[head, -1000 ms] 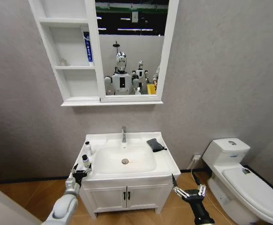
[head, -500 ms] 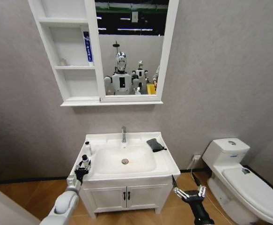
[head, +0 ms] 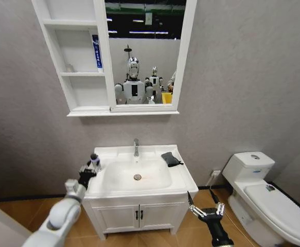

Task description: Move facial cleanser and shampoo from washbasin to cabinet, then wipe washbasin with towel.

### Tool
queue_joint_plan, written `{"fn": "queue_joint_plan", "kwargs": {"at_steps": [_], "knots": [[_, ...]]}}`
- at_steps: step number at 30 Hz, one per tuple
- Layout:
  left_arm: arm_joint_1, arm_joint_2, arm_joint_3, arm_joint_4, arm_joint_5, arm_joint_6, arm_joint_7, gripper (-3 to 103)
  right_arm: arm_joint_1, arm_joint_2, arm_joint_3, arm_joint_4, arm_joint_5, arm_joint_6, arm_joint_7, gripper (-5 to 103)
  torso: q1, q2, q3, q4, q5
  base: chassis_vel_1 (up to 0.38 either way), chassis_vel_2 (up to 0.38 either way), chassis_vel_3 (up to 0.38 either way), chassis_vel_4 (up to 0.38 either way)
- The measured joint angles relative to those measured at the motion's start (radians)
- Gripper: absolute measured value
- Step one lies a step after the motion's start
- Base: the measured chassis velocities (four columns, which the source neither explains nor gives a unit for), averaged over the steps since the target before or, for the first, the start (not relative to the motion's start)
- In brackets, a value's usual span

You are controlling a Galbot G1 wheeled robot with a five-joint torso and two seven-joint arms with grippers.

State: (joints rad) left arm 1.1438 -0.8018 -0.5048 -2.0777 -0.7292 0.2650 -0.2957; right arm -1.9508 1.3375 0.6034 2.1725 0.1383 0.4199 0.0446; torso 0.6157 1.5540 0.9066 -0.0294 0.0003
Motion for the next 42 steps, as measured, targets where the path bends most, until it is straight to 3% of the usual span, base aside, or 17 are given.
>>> {"fn": "queue_joint_plan", "kwargs": {"at_steps": [1, 2, 3, 4, 6, 7, 8, 10, 11, 13, 14, 17, 25, 30, 42], "knots": [[-0.065, 0.063, 0.01, -0.009, -0.082, 0.026, -0.028, 42, 0.004, 0.001, -0.001, -0.003, 0.0, 0.0, 0.0, 100, 0.0, 0.0, 0.0, 0.0003, -0.0001, 0.0, 0.0, 0.0, 0.0], [-0.065, 0.063, 0.01, -0.009, -0.082, 0.026, -0.028, 42, 0.004, 0.001, -0.001, -0.003, 0.0, 0.0, 0.0, 100, 0.0, 0.0, 0.0, 0.0003, -0.0001, 0.0, 0.0, 0.0, 0.0], [-0.199, 0.151, 0.053, 0.01, -0.202, 0.064, -0.061, 42, 0.009, 0.004, -0.004, -0.008, -0.002, -0.001, 0.0, 100, 0.0, 0.0, 0.0, 0.0005, -0.0004, 0.0, 0.0, 0.0, 0.0], [-0.199, 0.151, 0.053, 0.01, -0.202, 0.064, -0.061, 42, 0.009, 0.004, -0.004, -0.008, -0.002, -0.001, 0.0, 100, 0.0, 0.0, 0.0, 0.0005, -0.0004, 0.0, 0.0, 0.0, 0.0], [-0.424, 0.214, 0.159, 0.085, -0.289, 0.097, -0.083, 42, 0.016, 0.01, -0.009, -0.013, -0.005, -0.002, 0.001, 100, 0.0, 0.0, 0.0, 0.0005, -0.0004, 0.0, 0.0, 0.0, 0.0], [-0.59, 0.231, 0.259, 0.148, -0.344, 0.127, -0.092, 42, 0.019, 0.014, -0.013, -0.013, -0.005, -0.004, 0.002, 100, 0.0, 0.0, 0.0, 0.0003, -0.0003, 0.0, 0.0, 0.0, 0.0], [-0.59, 0.231, 0.259, 0.148, -0.344, 0.127, -0.092, 42, 0.019, 0.014, -0.013, -0.013, -0.005, -0.004, 0.002, 100, 0.0, 0.0, 0.0, 0.0003, -0.0003, 0.0, 0.0, 0.0, 0.0], [-0.822, 0.225, 0.403, 0.257, -0.392, 0.17, -0.1, 42, 0.023, 0.017, -0.013, -0.013, -0.005, -0.006, 0.003, 100, 0.0, 0.0, 0.0, 0.0001, -0.0005, 0.0, 0.0, 0.0, 0.0], [-0.822, 0.225, 0.403, 0.257, -0.392, 0.17, -0.1, 42, 0.023, 0.017, -0.013, -0.013, -0.005, -0.006, 0.003, 100, 0.0, 0.0, 0.0, 0.0001, -0.0005, 0.0, 0.0, 0.0, 0.0], [-1.005, 0.191, 0.513, 0.377, -0.412, 0.228, -0.11, 42, 0.025, 0.019, -0.008, -0.015, -0.004, -0.006, 0.004, 100, 0.0, 0.0, 0.0, 0.0002, -0.0001, 0.0, 0.0, 0.0, 0.0], [-1.005, 0.191, 0.513, 0.377, -0.412, 0.228, -0.11, 42, 0.025, 0.019, -0.008, -0.015, -0.004, -0.006, 0.004, 100, 0.0, 0.0, 0.0, 0.0002, -0.0001, 0.0, 0.0, 0.0, 0.0], [-1.196, 0.115, 0.601, 0.548, -0.42, 0.314, -0.115, 42, 0.027, 0.018, 0.007, -0.015, 0.008, -0.001, 0.008, 100, 0.0, 0.0, 0.0, 0.0003, -0.0002, 0.0, 0.0, 0.0, 0.0], [-1.346, 0.012, 0.696, 0.784, -0.402, 0.382, -0.115, 42, 0.032, 0.011, 0.021, -0.024, 0.024, 0.007, 0.017, 100, 0.0, 0.0, 0.0, 0.0005, -0.0004, 0.0, 0.0, 0.0, 0.0], [-1.417, -0.05, 0.761, 0.927, -0.337, 0.394, -0.095, 42, 0.046, 0.007, 0.02, -0.031, 0.031, 0.005, 0.02, 100, 0.0, 0.0, 0.0, 0.0004, -0.0002, 0.0, 0.0, 0.0, 0.0], [-1.415, -0.087, 0.777, 1.011, -0.281, 0.385, -0.092, 42, 0.064, -0.005, 0.023, -0.043, 0.049, 0.001, 0.029, 100, 0.0, 0.0, 0.0, 0.0003, -0.0006, 0.0, 0.0, 0.0, 0.0]]}}
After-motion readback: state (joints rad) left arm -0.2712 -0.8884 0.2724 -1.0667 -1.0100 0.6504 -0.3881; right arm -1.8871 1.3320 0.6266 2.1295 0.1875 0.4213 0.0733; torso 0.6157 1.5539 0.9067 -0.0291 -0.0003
